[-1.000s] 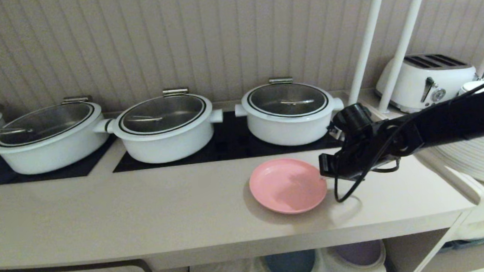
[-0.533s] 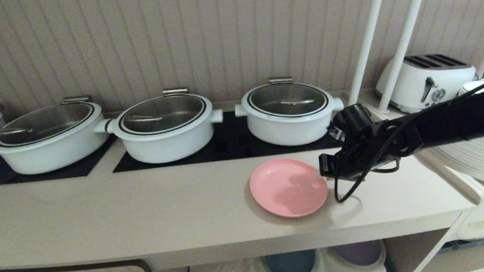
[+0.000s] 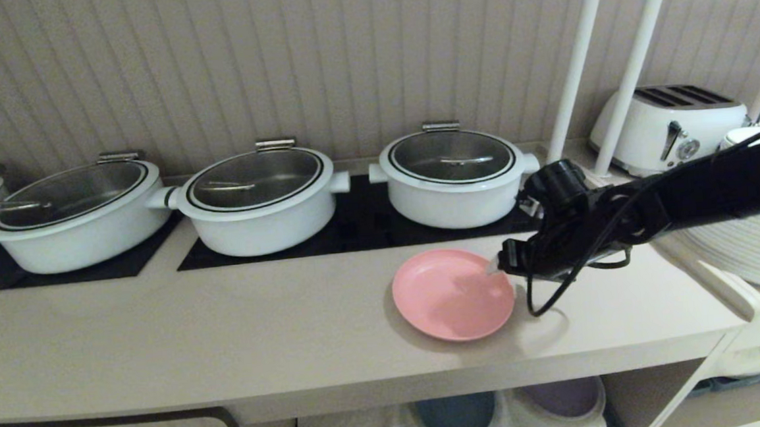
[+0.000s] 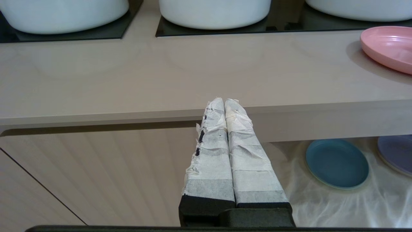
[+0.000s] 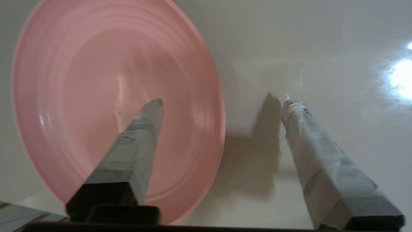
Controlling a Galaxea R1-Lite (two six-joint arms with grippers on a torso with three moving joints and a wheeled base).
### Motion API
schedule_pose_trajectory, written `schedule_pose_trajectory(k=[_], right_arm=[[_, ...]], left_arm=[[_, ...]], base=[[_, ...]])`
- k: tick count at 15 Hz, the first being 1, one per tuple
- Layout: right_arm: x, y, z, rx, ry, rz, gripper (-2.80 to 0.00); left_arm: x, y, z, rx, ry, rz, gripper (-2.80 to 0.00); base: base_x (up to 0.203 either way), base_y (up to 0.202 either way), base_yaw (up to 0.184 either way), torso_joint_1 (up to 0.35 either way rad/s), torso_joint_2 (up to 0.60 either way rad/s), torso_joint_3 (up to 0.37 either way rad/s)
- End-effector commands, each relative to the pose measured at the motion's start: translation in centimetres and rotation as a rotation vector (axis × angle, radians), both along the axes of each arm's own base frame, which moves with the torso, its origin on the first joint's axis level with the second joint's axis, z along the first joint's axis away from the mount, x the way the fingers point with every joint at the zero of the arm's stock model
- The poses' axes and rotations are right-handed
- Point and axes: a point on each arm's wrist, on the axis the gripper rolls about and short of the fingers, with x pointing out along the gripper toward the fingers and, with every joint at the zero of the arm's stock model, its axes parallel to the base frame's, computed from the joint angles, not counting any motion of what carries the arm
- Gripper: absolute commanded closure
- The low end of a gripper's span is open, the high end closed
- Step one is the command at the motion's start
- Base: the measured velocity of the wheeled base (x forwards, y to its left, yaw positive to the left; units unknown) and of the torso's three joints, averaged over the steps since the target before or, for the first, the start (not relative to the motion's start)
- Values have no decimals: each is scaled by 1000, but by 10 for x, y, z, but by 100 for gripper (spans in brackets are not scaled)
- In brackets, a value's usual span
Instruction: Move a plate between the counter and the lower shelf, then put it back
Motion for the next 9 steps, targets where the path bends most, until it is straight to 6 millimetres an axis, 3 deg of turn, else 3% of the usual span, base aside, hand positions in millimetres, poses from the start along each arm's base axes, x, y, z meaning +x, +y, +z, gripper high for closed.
schedule_pose_trajectory(k=[1,9], right_arm=[[-4,-1,10,10,-22,-1,-280],[-39,-14,42,26,-73,2,-280]], left_arm=[[0,0,0,0,1,0,0],[0,0,0,0,-1,0,0]], base=[[0,0,0,0,0,0],[0,0,0,0,0,0]])
